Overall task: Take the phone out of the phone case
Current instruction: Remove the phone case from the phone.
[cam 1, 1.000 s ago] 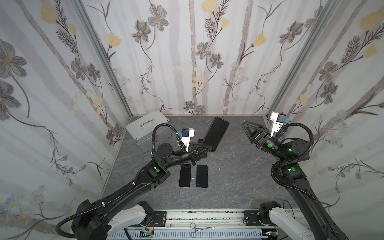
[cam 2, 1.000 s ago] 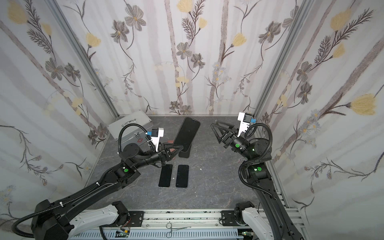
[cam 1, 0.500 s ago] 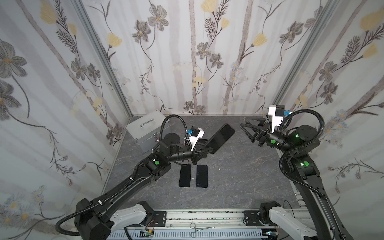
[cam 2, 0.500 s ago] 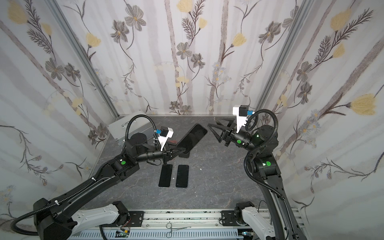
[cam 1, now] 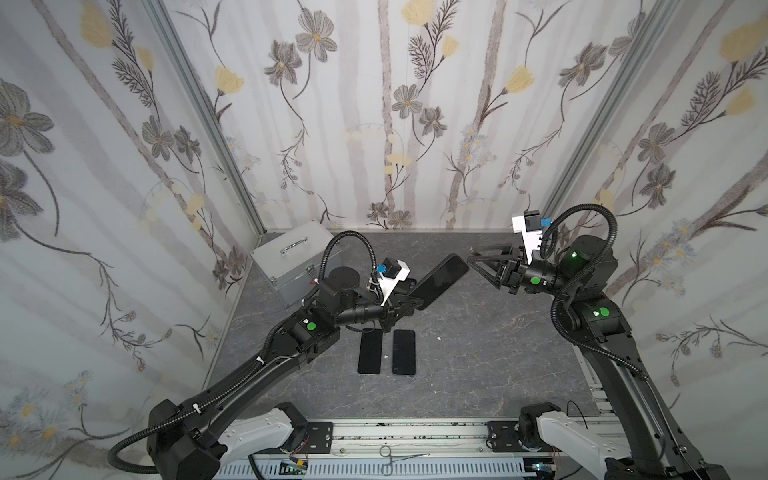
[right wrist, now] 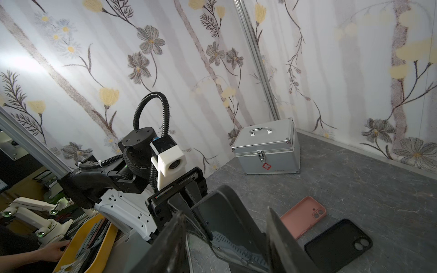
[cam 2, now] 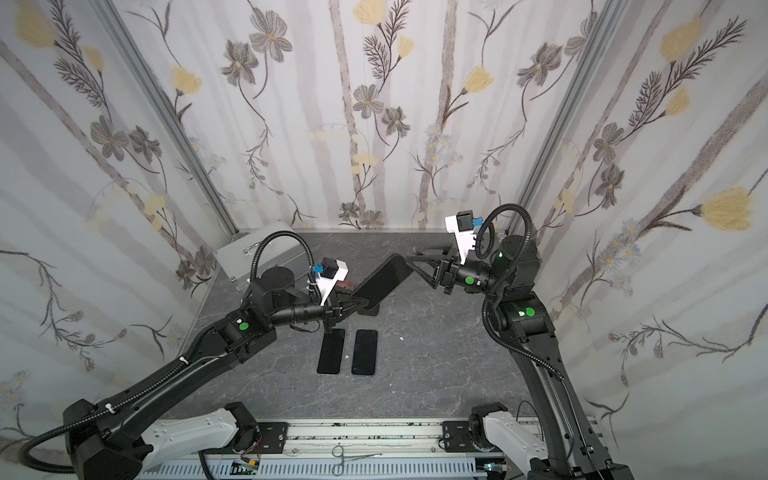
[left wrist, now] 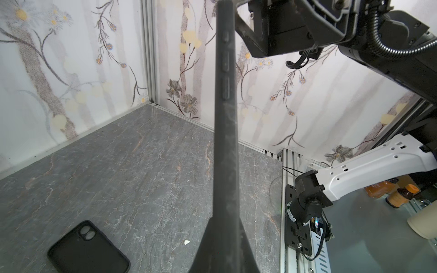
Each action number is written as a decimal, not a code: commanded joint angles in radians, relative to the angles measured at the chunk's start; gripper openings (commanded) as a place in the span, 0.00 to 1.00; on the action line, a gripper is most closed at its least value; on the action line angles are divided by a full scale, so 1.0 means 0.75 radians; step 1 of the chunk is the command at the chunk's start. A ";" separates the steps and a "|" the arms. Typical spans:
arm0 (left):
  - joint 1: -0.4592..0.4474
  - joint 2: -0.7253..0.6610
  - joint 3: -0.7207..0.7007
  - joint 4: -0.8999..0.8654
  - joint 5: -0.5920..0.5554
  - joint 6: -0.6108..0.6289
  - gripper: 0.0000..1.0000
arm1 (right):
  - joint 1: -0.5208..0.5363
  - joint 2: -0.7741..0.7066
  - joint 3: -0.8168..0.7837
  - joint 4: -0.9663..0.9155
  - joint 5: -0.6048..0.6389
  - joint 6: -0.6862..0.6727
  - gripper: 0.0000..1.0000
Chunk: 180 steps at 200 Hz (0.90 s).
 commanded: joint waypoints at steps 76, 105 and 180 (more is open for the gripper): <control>0.000 -0.030 -0.014 0.045 0.007 0.174 0.00 | 0.060 0.070 0.044 0.036 -0.183 0.067 0.54; 0.000 -0.028 -0.010 0.045 0.063 0.174 0.00 | 0.061 0.081 0.066 -0.081 -0.061 -0.021 0.53; -0.001 -0.044 -0.020 0.046 0.080 0.176 0.00 | 0.098 0.117 0.082 -0.115 -0.149 -0.025 0.46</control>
